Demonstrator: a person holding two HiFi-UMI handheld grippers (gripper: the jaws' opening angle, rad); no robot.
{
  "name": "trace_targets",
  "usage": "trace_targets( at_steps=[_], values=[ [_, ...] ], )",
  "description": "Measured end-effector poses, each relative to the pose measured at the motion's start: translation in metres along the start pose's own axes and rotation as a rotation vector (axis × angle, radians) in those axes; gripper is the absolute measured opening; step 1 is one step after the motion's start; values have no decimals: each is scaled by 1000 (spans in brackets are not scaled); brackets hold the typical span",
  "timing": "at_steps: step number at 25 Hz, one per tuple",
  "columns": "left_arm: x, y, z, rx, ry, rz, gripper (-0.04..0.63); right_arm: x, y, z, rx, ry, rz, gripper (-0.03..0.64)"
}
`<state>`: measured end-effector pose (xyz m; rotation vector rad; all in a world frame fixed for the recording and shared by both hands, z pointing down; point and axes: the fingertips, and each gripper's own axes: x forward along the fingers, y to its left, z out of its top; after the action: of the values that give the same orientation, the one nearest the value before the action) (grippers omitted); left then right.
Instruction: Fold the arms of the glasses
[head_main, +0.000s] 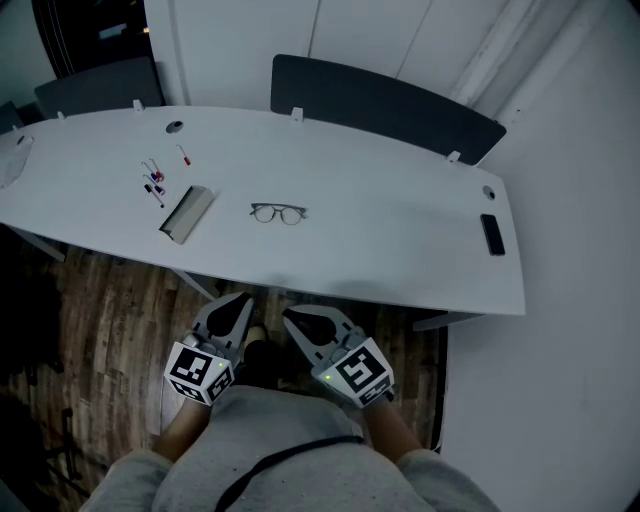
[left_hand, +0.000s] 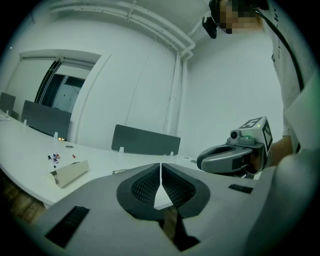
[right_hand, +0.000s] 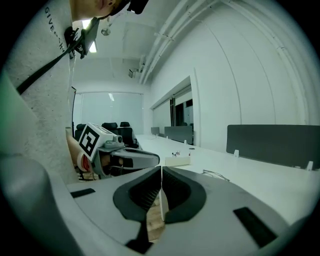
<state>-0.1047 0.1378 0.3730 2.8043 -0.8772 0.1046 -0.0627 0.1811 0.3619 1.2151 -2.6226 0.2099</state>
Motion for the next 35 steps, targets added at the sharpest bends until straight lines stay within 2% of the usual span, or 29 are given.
trace_targets(
  at_steps=[17, 35],
  values=[
    [-32, -20, -13, -3, 16, 10, 23, -18, 33, -14, 18, -4, -3, 21],
    [-36, -20, -24, -26, 33, 33, 23, -16, 37, -22, 28, 6, -10, 18]
  ],
)
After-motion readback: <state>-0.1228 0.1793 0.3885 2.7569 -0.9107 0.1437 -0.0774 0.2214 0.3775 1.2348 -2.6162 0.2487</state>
